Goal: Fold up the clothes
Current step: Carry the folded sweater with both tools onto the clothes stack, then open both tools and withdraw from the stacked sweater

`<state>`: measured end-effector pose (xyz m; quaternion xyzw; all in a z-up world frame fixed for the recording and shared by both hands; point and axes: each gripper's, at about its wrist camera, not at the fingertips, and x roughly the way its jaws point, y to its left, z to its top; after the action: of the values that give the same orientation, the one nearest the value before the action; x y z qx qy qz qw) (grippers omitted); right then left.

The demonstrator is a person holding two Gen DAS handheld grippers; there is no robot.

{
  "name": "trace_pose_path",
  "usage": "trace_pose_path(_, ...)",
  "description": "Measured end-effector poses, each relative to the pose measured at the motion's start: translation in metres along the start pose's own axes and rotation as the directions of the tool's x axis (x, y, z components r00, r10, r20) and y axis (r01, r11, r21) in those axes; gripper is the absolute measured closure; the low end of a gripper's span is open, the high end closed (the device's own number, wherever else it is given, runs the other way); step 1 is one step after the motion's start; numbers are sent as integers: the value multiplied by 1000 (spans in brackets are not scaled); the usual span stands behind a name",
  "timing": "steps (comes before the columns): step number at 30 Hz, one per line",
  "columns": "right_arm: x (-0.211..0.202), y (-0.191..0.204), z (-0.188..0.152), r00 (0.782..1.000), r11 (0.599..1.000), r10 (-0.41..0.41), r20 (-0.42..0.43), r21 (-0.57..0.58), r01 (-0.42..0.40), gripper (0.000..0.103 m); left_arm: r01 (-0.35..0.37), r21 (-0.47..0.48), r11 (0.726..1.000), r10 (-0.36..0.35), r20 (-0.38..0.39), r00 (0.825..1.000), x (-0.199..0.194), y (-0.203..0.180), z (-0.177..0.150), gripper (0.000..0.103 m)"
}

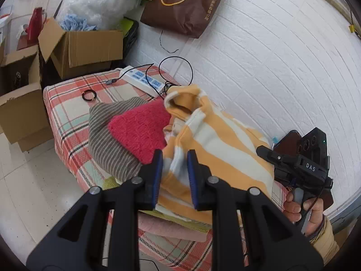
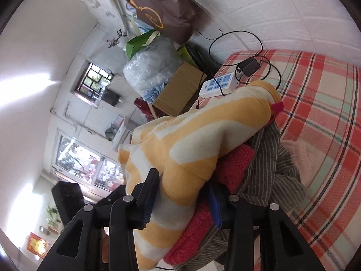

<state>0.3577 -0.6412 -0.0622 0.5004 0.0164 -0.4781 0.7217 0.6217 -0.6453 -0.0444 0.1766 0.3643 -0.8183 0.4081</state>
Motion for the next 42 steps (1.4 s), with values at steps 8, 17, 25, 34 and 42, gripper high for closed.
trace_pose_path(8, -17, 24, -11, 996, 985, -86, 34, -146, 90, 53, -111, 128, 986, 89, 165, 982, -29, -46, -8, 47)
trace_pose_path(17, -41, 35, -34, 992, 964, -108, 70, -238, 122, 47, -180, 242, 953, 121, 240, 963, -40, -83, -39, 18)
trace_pose_path(25, -73, 64, -82, 969, 830, -150, 195, -508, 230, 30, -223, 300, 928, 153, 239, 959, -45, -103, -74, 14)
trace_pose_path(34, -80, 68, -112, 955, 744, -170, 242, -604, 285, 15, -220, 275, 936, 158, 230, 960, -50, -110, -91, 5)
trace_pose_path(42, -75, 59, -118, 959, 757, -187, 215, -591, 279, 14, -261, 287, 922, 194, 241, 951, -52, -120, -106, 4)
